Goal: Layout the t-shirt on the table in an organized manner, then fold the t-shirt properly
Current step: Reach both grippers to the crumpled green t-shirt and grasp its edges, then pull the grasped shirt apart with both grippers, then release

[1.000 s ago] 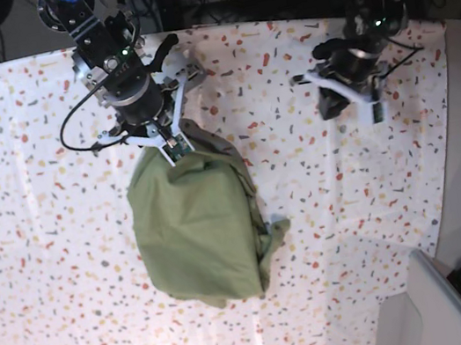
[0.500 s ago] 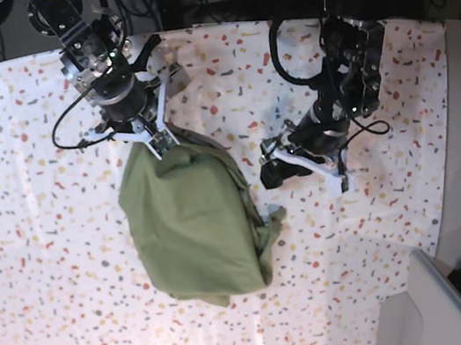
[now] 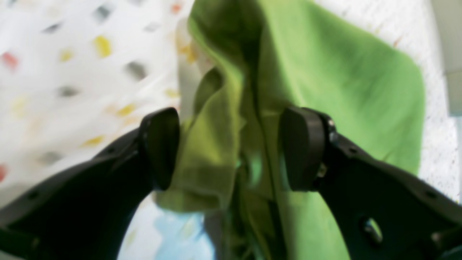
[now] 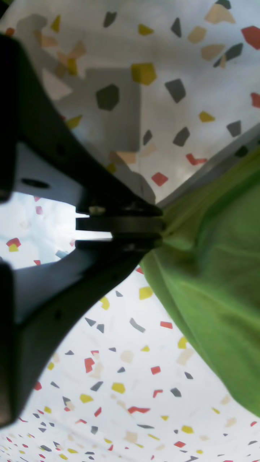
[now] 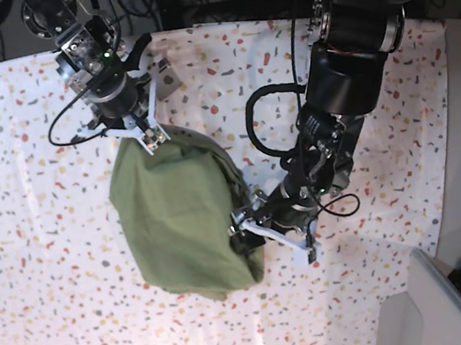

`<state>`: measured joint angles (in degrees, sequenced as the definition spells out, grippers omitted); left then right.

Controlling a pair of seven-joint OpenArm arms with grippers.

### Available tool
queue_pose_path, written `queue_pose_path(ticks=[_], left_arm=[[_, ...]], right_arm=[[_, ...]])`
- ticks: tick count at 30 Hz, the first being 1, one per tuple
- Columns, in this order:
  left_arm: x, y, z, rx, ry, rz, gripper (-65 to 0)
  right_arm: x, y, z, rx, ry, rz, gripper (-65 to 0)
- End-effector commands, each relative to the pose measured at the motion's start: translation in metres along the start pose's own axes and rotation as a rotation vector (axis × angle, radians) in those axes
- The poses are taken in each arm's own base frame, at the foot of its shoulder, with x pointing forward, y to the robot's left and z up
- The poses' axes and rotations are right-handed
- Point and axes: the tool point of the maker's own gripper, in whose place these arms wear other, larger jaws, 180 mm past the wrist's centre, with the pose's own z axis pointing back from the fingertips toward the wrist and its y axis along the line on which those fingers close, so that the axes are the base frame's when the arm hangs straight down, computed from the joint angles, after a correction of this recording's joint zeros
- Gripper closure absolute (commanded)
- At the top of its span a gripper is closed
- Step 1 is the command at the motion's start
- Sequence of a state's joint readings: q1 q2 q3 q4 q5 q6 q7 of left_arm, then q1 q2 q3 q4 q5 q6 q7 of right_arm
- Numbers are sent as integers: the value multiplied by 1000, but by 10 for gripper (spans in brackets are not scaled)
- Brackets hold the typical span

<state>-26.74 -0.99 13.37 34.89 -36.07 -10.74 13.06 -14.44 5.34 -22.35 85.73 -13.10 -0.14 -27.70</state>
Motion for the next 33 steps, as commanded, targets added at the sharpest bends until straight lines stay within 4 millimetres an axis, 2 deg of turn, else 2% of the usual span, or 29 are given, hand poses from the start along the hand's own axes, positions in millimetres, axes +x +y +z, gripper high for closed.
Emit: queue_pose_path(ticks=[1,2,3,4,6,7,11,15,16,19,22,25,28,30,33], left_arm=[[17,-6,-4,-5,-33,-28,-423],[11,-7,-6,2,-17,-48,-408],[8,-7,-7,7,-7,-69,-359],[7,-6,-6,12,-6,-82,-268],[15,-4,-3,10,-27,-98,-41],[15,6,2,23,-28,-108,0],[26,21,27,32,31,-170,0],[38,30,71,51,114,-173,0],[48,31,85,65,115,-168,0],[85,28,121,96,57,-153,0],[120,18,145,98,-23,-177,0],[146,7,150,86,-56,-203,0],[161,6,147,83,-76,-194,0],[170,7,145,84,-83,-186,0],[183,9,148,87,-118,-176,0]], right_arm=[[11,-6,1,-16,-38,-2,0],[9,-8,1,-19,-35,4,0],[9,-12,1,-25,-35,11,0],[9,-13,1,-28,-36,13,0],[5,-21,0,-41,-28,15,0],[3,-29,0,-58,-24,4,0],[-8,-65,1,-138,0,-63,0],[-7,-94,10,-205,-12,-113,0],[-9,-100,14,-221,-15,-124,0],[4,-119,27,-271,-63,-150,0],[24,-141,38,-319,-124,-160,0],[45,-164,44,-368,-176,-173,0],[67,-189,48,-416,-226,-186,0],[76,-211,54,-461,-249,-187,0],[84,-227,60,-493,-272,-177,0]])
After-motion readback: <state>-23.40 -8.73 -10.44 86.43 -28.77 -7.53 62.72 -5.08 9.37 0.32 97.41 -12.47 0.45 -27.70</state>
